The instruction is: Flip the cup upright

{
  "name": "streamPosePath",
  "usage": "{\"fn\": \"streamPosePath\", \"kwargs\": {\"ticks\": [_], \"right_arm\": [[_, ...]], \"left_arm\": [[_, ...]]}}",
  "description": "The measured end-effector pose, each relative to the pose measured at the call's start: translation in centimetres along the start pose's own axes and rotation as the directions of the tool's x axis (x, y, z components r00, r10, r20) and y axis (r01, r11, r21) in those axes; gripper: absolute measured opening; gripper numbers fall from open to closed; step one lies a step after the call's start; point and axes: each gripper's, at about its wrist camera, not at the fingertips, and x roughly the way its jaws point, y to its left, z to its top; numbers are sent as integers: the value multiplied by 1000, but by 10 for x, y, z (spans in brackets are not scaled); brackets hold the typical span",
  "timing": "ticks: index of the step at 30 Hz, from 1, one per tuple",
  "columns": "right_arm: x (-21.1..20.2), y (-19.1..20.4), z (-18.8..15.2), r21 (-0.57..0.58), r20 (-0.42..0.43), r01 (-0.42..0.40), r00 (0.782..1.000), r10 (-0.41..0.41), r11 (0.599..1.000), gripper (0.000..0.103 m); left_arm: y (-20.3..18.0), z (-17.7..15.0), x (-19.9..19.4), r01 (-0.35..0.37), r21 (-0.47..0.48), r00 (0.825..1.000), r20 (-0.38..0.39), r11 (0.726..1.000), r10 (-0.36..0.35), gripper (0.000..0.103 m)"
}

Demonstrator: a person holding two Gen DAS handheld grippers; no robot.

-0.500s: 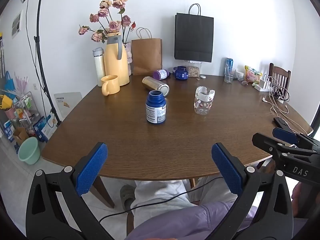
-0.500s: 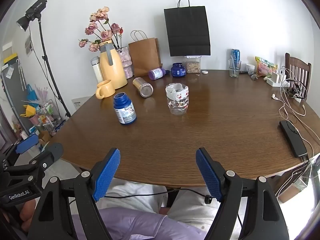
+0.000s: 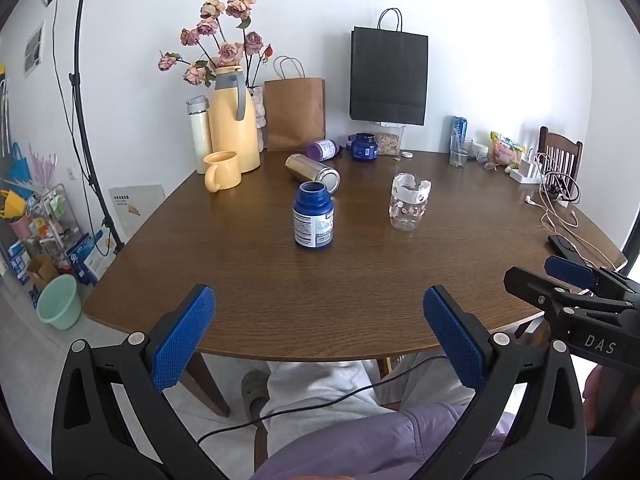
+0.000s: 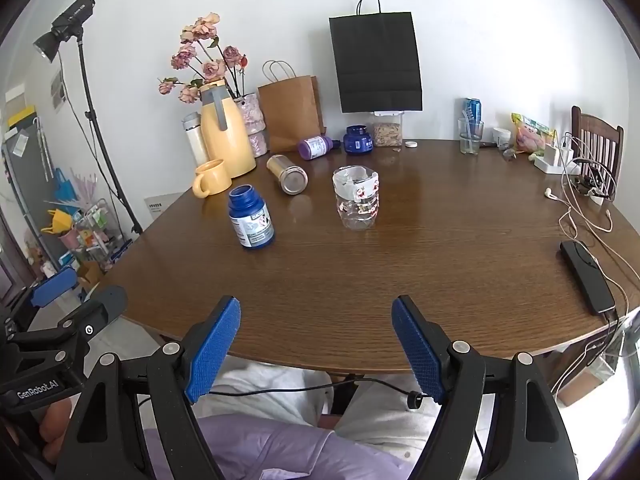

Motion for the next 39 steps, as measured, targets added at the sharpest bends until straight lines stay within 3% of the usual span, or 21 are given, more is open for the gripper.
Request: {"fn": "streamPosePath", "kwargs": {"ticks": [39], "right_arm": [[-7, -4, 1, -5, 19, 5, 1000, -5, 1000, 82]], "left_arm": [[3, 5, -9, -5, 5, 1000, 10, 1000, 5, 103]]}}
